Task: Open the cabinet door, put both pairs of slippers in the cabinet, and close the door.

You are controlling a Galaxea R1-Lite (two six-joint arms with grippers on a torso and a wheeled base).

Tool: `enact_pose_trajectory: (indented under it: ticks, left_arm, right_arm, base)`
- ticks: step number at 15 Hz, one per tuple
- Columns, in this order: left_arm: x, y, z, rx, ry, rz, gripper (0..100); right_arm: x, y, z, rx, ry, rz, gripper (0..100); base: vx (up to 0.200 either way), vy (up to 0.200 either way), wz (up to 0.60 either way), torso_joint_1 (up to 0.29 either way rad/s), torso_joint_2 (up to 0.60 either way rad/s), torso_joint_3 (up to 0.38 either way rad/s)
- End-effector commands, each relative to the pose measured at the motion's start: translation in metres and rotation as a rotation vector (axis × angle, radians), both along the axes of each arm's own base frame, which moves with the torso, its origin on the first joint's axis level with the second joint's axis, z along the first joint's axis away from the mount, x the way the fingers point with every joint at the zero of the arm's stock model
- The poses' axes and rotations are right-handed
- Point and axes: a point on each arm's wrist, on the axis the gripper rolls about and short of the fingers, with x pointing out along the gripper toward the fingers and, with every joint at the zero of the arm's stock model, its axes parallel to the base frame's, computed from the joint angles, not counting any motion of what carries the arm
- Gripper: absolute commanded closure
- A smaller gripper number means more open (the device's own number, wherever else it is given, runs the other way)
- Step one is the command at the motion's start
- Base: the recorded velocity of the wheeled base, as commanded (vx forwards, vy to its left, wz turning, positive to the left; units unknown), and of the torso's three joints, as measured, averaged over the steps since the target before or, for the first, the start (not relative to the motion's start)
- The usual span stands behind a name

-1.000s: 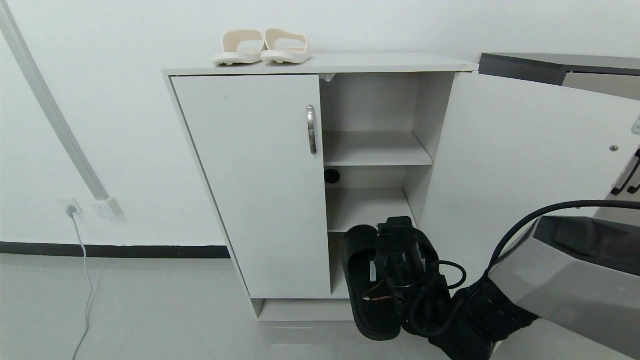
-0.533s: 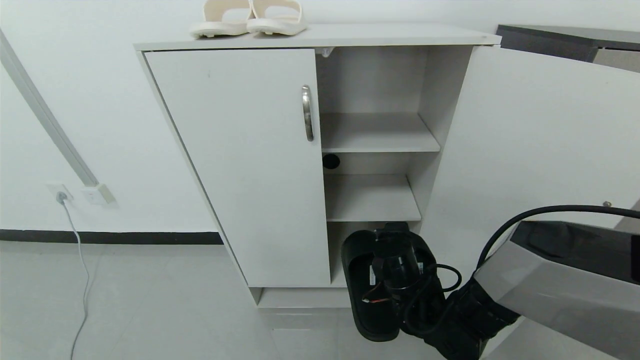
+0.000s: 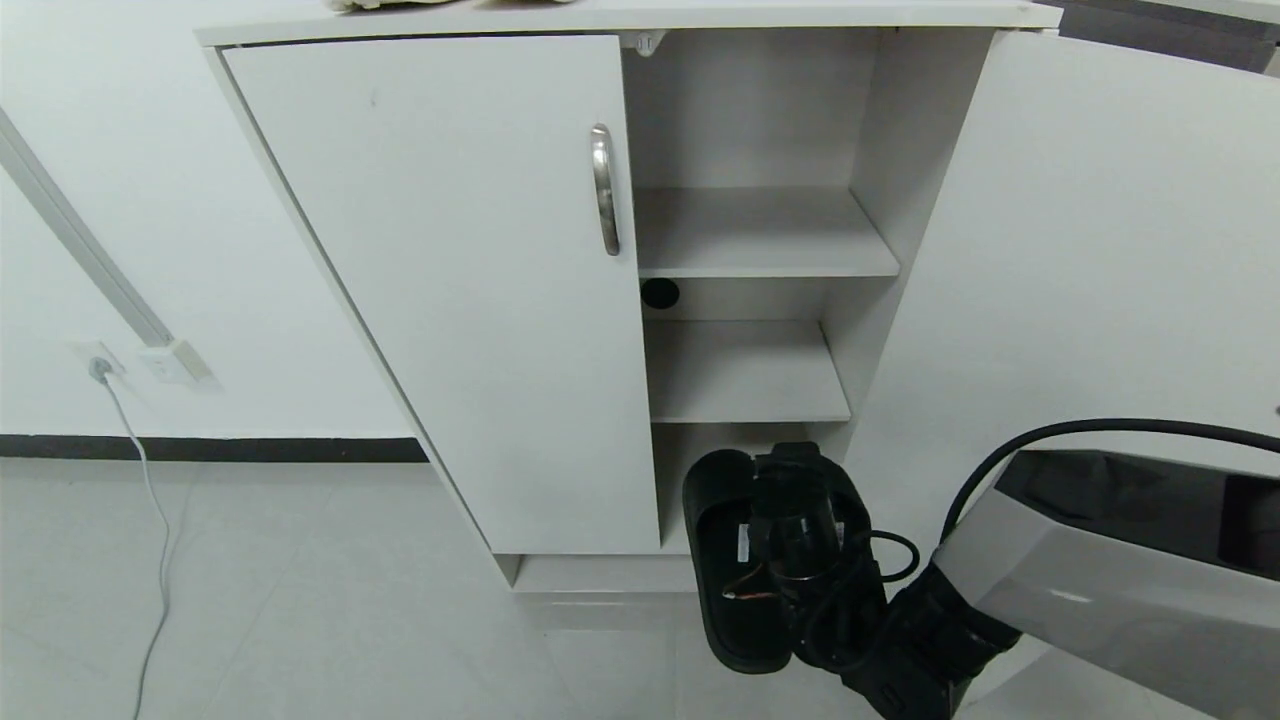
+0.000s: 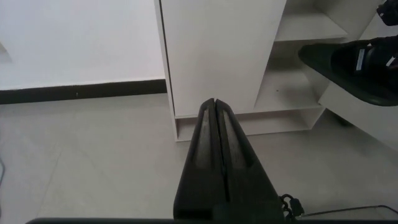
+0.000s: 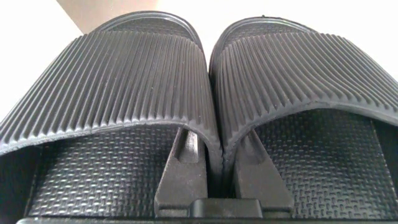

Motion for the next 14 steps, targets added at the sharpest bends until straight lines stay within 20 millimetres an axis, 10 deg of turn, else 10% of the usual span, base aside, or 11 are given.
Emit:
enact_pose_trajectory:
  ticks: [1, 14]
  left_arm:
    - [0.0, 0.0, 0.0, 0.0, 0.0, -0.001, 100]
    - [0.0, 0.0, 0.0, 0.0, 0.0, -0.001, 100]
  right_arm:
    - [0.002, 0.002, -0.009, -0.017, -0.099, 0.014, 100]
    - [0.011, -0.004, -0.018, -0.062, -0.207, -0.001, 100]
  base:
    - [0.0, 0.0, 0.0, 0.0, 0.0, 0.0]
    - [0.015, 0.0, 0.0, 0.0, 0.0, 0.0]
